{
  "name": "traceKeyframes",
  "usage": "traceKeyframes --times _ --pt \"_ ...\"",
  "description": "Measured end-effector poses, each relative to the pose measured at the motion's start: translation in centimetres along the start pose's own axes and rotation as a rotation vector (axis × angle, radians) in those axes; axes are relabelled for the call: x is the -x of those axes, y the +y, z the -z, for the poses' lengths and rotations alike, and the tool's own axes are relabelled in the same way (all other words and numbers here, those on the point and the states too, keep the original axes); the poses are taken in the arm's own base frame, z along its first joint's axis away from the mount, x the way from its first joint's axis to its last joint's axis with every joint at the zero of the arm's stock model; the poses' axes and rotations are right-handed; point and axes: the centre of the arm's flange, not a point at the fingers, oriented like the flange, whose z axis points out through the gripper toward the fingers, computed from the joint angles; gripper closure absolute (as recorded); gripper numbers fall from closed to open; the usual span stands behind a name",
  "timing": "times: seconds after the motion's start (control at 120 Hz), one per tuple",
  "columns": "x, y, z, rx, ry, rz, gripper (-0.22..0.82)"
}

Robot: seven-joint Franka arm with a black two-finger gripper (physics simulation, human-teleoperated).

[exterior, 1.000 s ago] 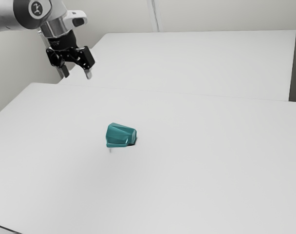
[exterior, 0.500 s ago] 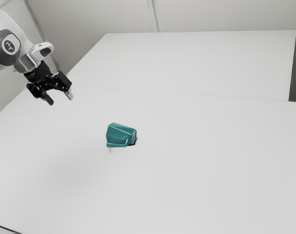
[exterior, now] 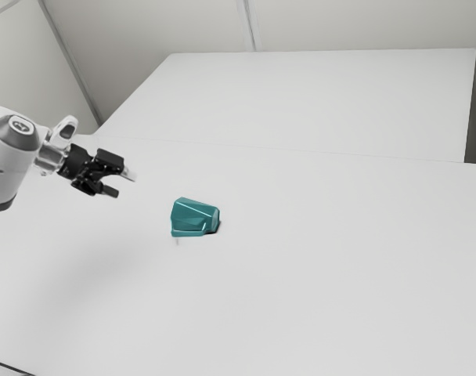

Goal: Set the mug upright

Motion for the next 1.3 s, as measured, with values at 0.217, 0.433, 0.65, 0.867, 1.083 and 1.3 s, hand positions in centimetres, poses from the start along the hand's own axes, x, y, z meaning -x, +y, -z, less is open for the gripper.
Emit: traceKeyframes --times 0.217,0.433,0.65,0.867,1.083,1.3 --pt "0.0 -3.9 -2.0 0.066 0.044 -0.018 0.0" --pt "0.1 -6.7 -3.5 0.107 0.053 -0.005 0.0" --pt "-0.8 -7.1 -6.2 0.147 0.012 -0.023 0.0" --pt "-1.9 -7.7 -6.9 0.161 0.006 -0.043 0.0" --pt "-2.7 -7.3 -9.0 0.184 -0.015 -0.064 0.0" --pt "-2.5 -6.5 -11.3 0.213 -0.037 -0.069 0.0"
